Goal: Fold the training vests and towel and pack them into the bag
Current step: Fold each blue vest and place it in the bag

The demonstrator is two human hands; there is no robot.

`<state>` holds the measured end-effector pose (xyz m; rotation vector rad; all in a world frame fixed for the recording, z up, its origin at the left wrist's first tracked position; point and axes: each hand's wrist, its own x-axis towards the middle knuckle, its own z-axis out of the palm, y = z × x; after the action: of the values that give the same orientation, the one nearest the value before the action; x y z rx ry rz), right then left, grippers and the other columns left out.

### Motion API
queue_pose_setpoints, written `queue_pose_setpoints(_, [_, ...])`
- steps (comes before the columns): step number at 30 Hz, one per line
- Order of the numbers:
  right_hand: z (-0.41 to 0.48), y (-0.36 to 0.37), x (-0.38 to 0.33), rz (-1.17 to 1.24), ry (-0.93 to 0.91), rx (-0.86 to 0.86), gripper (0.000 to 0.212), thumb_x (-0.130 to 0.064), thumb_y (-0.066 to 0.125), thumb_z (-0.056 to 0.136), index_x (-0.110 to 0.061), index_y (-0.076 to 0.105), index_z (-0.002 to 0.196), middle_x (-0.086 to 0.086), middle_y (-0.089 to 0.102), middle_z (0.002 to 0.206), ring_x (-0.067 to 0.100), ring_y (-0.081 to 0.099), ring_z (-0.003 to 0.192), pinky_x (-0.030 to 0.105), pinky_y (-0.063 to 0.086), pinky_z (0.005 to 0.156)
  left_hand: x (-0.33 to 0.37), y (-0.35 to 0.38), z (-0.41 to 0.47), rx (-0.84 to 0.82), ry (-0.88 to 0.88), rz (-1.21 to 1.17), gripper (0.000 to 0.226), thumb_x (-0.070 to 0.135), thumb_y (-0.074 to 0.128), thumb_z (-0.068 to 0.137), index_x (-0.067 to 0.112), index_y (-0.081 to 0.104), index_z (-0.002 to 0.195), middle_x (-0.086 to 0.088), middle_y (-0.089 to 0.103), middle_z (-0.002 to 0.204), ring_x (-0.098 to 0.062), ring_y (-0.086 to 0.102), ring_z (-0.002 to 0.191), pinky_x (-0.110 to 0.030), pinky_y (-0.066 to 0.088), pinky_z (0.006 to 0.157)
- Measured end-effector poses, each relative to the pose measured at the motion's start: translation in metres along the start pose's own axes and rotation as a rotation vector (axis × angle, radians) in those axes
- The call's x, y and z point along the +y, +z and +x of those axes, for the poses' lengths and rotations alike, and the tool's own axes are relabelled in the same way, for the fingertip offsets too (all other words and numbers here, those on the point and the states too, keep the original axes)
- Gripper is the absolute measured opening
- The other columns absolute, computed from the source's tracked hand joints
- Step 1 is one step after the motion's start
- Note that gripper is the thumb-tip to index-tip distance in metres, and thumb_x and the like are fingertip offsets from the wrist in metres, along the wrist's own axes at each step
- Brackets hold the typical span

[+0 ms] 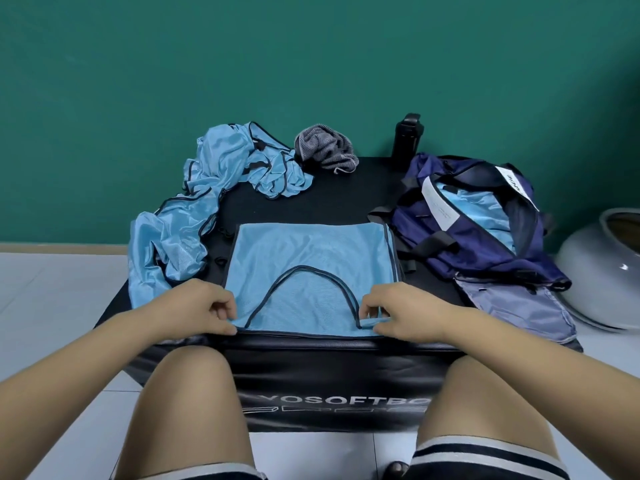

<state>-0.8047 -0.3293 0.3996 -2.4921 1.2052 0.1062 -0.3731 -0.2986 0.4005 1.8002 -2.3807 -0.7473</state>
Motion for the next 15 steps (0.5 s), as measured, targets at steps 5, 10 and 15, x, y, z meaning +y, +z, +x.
queue_pose_setpoints(5, [-0.002, 0.001, 0.006, 0.068, 0.042, -0.085, 0.035, -0.064, 0.065, 0.086, -0.039, 0.069, 0.109, -0.019, 0.066, 0.099, 0.002, 0.063, 0.090, 0.030, 0.055, 0.088, 0.004, -0.002, 0.002, -0.045, -0.055, -0.057, 0.026, 0.059, 0.083, 0.085, 0.034, 0.075, 0.087, 0.017, 0.074, 0.083, -0.003, 0.068, 0.079, -0.021, 0.056, 0.077])
queue_pose_setpoints(10, [0.004, -0.014, 0.014, 0.091, 0.050, 0.036, 0.023, -0.054, 0.064, 0.097, -0.033, 0.072, 0.103, -0.015, 0.067, 0.090, 0.002, 0.064, 0.085, 0.028, 0.054, 0.083, -0.005, -0.011, 0.025, 0.114, -0.062, -0.007, 0.014, 0.043, 0.072, 0.096, 0.031, 0.072, 0.089, 0.014, 0.071, 0.081, -0.010, 0.064, 0.077, -0.037, 0.057, 0.082])
queue_pose_setpoints(15, [0.021, -0.012, 0.036, -0.048, 0.040, 0.170, 0.016, -0.039, 0.059, 0.103, -0.033, 0.069, 0.115, -0.013, 0.060, 0.104, 0.010, 0.056, 0.100, 0.038, 0.051, 0.092, -0.015, -0.010, 0.056, 0.218, 0.013, 0.074, 0.015, 0.037, 0.071, 0.098, 0.045, 0.064, 0.108, 0.018, 0.061, 0.104, -0.004, 0.059, 0.091, -0.034, 0.052, 0.087])
